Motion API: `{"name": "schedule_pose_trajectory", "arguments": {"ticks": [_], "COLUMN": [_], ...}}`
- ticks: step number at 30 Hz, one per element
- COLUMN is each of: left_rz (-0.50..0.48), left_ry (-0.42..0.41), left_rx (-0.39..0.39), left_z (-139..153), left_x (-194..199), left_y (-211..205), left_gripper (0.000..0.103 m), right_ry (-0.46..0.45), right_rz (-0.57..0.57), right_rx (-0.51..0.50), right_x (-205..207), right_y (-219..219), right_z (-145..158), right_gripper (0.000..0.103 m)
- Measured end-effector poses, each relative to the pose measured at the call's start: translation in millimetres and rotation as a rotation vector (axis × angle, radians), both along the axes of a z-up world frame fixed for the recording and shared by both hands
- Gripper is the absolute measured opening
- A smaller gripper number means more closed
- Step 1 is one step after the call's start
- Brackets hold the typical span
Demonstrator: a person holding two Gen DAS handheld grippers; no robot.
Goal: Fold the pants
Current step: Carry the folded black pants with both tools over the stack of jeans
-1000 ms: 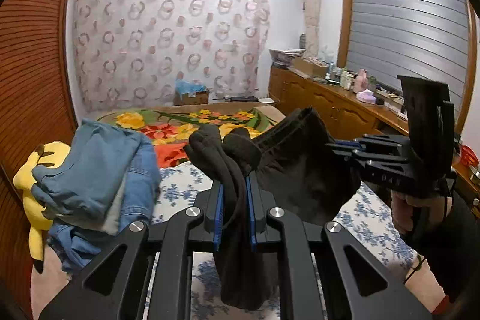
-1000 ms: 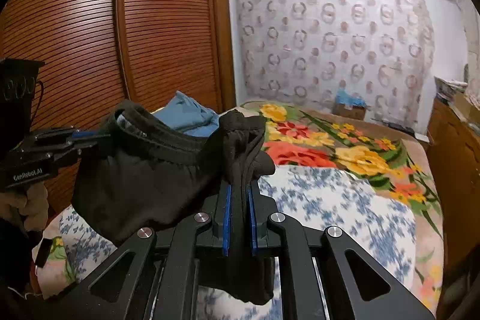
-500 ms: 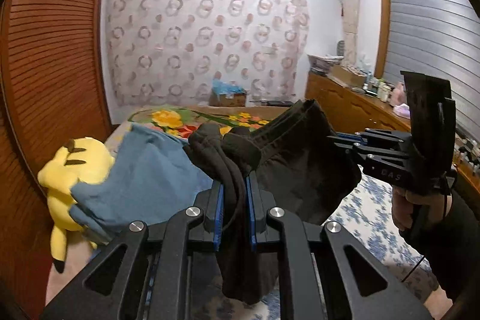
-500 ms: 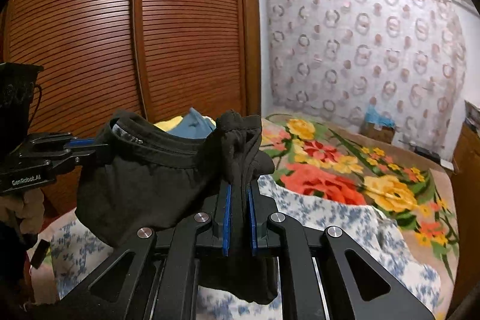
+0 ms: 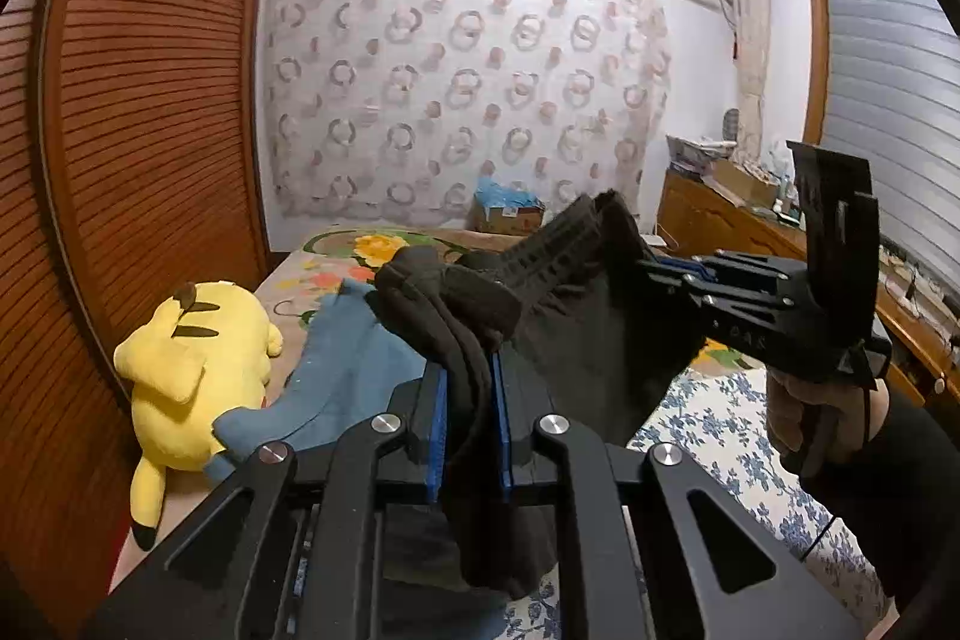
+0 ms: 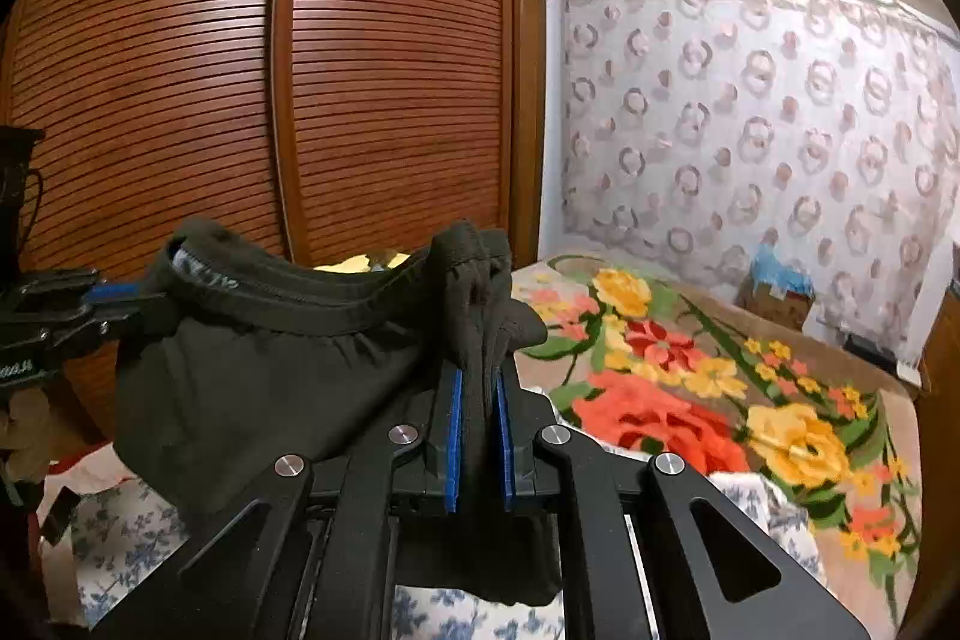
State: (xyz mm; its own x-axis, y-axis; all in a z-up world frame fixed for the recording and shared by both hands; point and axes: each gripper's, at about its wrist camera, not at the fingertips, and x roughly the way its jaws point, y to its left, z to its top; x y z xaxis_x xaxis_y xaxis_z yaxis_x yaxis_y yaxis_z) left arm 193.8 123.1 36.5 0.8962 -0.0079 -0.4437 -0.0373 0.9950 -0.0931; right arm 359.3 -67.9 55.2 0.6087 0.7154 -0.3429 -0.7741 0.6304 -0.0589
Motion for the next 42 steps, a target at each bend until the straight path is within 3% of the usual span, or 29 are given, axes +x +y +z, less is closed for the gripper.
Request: {"name": "schedule_pose_trajectory", "arguments": {"ticks": [18, 28, 32, 42], "left_rz": [0.053, 0.149, 0.169, 0.168], "left_ry": [-0.04, 0.052, 0.079, 0.093], "left_rx": [-0.059, -0.072, -0.11, -0.134], "left_z": [11.0, -32.2, -47.6, -56.4], "left_x": [-10.5, -0.7, 1.9, -0.3], "left_y": [20.6, 51.0, 63.8, 72.6], "left_gripper": [0.015, 0.014, 0.014, 0.015], "right_ry": [-0.078, -0.021, 0.0, 0.001], "right_rz": [0.079, 0.12, 0.125, 0.131], "right_rx": [0.015, -0.04, -0.056, -0.098], "right_x": [29.3, 52.4, 61.7, 78.3], "right_y": [35.2, 61.2, 72.5, 111.1], "right_z": [-1.5, -33.5, -36.0, -36.1], "right_gripper": [0.01, 0.01, 0.01, 0.01]}}
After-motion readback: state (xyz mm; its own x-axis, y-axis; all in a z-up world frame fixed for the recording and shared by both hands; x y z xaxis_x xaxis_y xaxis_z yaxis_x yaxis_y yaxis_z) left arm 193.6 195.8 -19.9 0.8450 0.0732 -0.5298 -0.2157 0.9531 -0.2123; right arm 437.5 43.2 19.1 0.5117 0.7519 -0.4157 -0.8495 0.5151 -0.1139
